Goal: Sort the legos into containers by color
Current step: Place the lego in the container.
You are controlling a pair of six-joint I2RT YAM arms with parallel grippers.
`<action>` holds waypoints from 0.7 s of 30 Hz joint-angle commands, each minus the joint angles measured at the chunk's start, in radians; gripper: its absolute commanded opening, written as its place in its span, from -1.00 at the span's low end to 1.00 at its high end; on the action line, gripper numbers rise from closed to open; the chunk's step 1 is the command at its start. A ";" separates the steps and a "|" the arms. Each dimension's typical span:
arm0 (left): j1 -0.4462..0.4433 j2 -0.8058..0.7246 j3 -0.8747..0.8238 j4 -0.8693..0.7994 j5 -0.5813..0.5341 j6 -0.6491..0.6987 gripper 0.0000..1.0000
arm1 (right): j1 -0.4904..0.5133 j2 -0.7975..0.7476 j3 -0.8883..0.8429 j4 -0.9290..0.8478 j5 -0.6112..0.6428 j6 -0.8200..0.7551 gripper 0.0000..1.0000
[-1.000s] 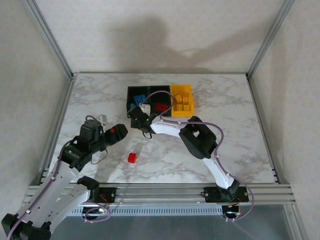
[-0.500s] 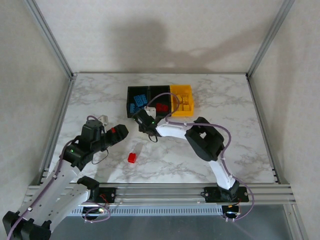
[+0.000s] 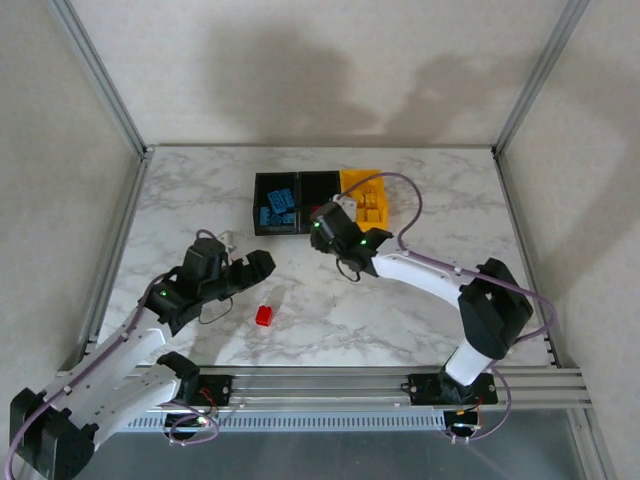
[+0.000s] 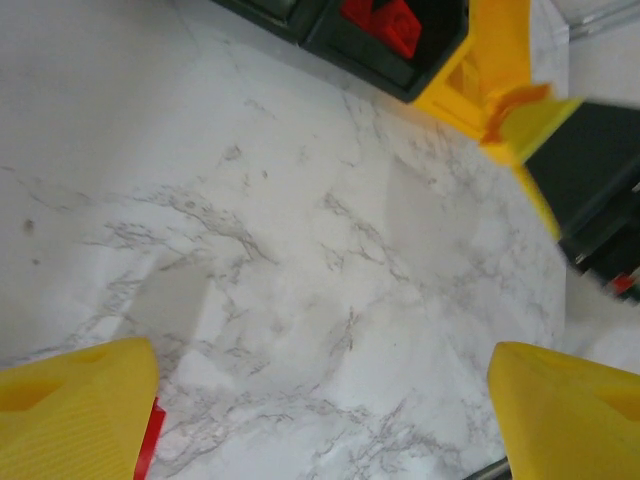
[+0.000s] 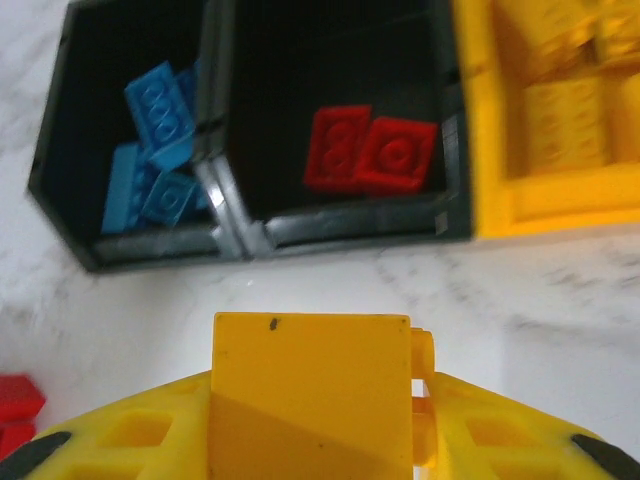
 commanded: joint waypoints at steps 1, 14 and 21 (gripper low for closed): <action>-0.054 0.048 0.037 0.069 -0.044 -0.030 0.71 | -0.078 -0.035 -0.013 -0.023 -0.039 -0.036 -0.14; -0.174 0.216 0.131 0.109 -0.103 -0.052 0.70 | -0.373 0.224 0.284 -0.028 -0.220 -0.046 -0.13; -0.189 0.225 0.140 0.099 -0.120 -0.057 0.70 | -0.409 0.417 0.464 -0.072 -0.240 -0.017 -0.12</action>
